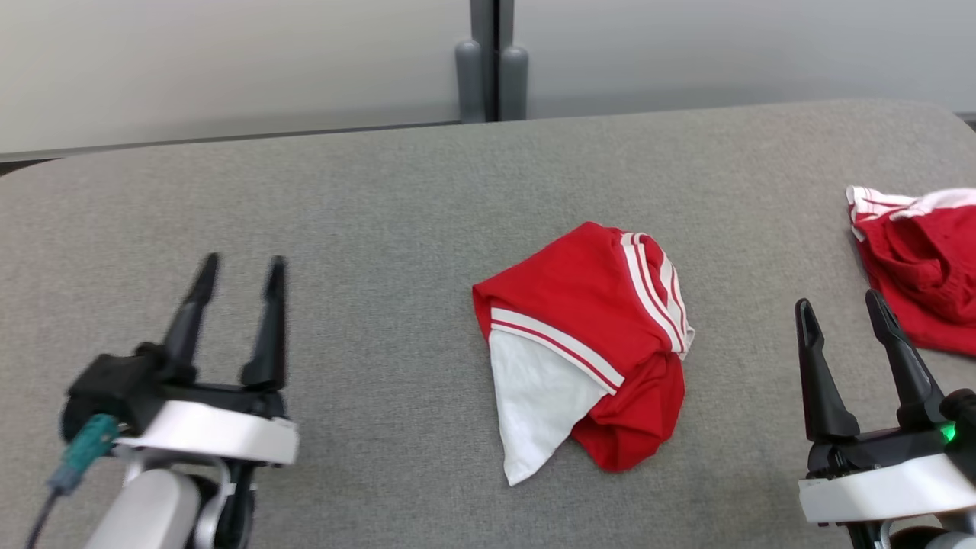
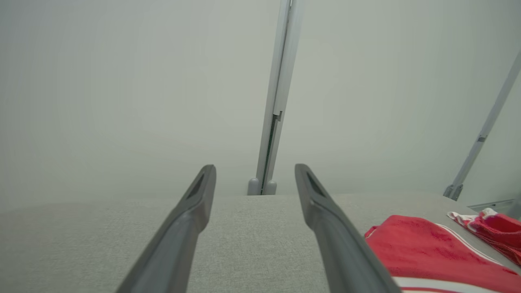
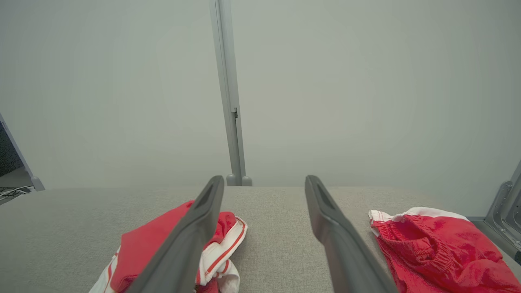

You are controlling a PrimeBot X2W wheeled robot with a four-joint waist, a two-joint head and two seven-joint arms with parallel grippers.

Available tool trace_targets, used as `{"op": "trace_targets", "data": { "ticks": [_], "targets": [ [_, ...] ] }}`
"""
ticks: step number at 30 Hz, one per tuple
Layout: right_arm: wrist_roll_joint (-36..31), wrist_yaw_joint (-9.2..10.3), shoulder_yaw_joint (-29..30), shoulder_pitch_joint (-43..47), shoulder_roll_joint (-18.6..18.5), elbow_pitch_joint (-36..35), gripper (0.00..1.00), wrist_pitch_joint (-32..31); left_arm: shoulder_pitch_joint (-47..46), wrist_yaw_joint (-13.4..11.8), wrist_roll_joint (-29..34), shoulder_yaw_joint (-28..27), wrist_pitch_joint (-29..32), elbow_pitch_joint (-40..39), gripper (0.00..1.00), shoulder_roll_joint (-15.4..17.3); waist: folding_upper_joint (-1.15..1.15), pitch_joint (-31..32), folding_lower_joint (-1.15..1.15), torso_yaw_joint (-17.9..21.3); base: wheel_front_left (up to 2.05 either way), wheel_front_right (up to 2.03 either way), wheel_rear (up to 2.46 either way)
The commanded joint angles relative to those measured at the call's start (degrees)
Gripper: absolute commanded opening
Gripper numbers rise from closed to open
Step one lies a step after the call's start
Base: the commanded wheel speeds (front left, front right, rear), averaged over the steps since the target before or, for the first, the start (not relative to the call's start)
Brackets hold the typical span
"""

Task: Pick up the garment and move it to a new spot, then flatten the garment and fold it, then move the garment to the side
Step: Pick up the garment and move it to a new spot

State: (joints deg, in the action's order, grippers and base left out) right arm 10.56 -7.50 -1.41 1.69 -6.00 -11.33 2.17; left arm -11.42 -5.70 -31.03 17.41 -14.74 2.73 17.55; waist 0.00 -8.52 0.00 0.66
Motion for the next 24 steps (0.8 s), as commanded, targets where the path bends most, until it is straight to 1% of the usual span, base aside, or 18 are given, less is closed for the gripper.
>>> {"op": "trace_targets", "data": {
  "ticks": [1,4,7,14,19,24],
  "targets": [
    [-0.01,0.02,0.13,0.73,-0.17,-0.22,1.00,-0.24,0.89,-0.35,-0.10,-0.86,-0.24,0.27,1.00,0.50,0.00,1.31,0.00,-1.28,0.00,0.00,0.00],
    [0.27,0.02,0.24,1.47,-0.40,-0.57,1.00,-0.82,3.22,-0.10,-0.89,-4.03,-0.37,1.07,1.00,1.70,0.00,2.22,0.00,-1.88,0.00,0.00,0.00],
    [0.61,0.02,0.39,2.13,-0.71,-0.71,1.00,-1.23,5.00,-0.10,-0.35,-6.09,-0.42,0.89,1.00,2.89,0.00,2.96,0.00,-2.15,0.00,0.00,0.00],
    [1.29,0.02,0.60,4.28,-1.28,0.01,1.00,-2.05,9.18,1.50,0.88,-6.40,-0.47,0.42,1.00,3.10,0.00,5.74,0.00,-2.02,0.00,0.00,0.00],
    [2.06,0.02,0.67,6.05,-1.93,0.78,1.00,-2.10,12.65,0.48,2.18,-5.26,-0.47,-0.80,1.00,2.41,0.00,8.32,0.00,-1.83,0.00,0.00,0.00],
    [2.58,0.02,0.65,7.25,-2.38,0.98,1.00,-2.21,15.58,-1.22,2.99,-4.64,-0.15,-2.60,1.00,2.30,0.00,9.29,0.00,-1.75,0.00,0.00,0.00]
  ]
}}
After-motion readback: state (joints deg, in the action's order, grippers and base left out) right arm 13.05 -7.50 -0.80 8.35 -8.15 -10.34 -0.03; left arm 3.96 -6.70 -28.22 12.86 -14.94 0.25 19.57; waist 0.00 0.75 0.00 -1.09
